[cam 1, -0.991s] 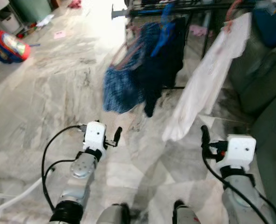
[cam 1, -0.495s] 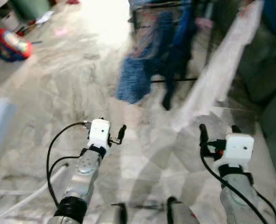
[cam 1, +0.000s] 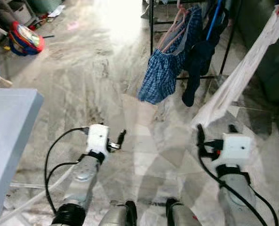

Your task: Hang hanger

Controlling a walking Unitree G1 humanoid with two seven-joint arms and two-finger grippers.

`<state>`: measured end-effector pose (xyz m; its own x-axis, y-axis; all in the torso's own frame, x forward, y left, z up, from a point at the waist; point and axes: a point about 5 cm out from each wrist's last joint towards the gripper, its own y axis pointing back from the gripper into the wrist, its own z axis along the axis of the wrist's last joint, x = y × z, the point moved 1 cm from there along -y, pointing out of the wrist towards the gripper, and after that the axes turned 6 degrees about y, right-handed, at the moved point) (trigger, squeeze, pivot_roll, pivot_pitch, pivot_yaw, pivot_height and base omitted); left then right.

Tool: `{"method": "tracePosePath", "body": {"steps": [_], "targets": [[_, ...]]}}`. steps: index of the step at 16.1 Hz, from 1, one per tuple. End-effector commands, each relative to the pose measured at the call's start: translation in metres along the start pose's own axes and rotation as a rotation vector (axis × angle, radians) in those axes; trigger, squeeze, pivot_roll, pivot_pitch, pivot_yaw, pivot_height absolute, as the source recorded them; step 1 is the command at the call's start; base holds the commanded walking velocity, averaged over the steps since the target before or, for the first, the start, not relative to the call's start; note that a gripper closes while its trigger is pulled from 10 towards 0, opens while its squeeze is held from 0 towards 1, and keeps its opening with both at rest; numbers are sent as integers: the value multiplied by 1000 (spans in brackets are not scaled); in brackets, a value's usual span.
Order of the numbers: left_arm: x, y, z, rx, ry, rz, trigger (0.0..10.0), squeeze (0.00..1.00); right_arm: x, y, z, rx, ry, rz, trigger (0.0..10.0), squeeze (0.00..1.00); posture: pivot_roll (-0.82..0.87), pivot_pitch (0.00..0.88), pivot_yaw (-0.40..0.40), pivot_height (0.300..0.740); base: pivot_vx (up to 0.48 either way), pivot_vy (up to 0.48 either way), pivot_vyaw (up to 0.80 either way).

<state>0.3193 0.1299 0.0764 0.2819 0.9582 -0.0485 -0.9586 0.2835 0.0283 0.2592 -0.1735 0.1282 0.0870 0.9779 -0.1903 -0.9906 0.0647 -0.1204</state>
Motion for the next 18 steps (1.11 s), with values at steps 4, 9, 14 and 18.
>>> {"method": "tracePosePath", "body": {"steps": [4, 9, 14, 18], "targets": [[-6, 3, -3, -3, 28, -39, 10000, 0, -2, 1, 3, -3, -4, -7, 10000, 0, -76, 296, 103, 740, 142, 64, -370], [-9, -4, 2, -11, 28, -60, 10000, 0, -1, 2, 4, -8, 3, -14, 10000, 0, -89, 291, 112, 740, 326, 318, -160], [-15, -3, -1, -7, 40, -73, 10000, 0, -1, 1, 6, -19, 22, -5, 10000, 0, -89, 290, 105, 740, 308, 369, 0], [-15, -2, -2, -3, 37, -71, 10000, 0, -2, -1, 7, -23, 28, -6, 10000, 0, -83, 292, 105, 740, 309, 368, 0]]}}
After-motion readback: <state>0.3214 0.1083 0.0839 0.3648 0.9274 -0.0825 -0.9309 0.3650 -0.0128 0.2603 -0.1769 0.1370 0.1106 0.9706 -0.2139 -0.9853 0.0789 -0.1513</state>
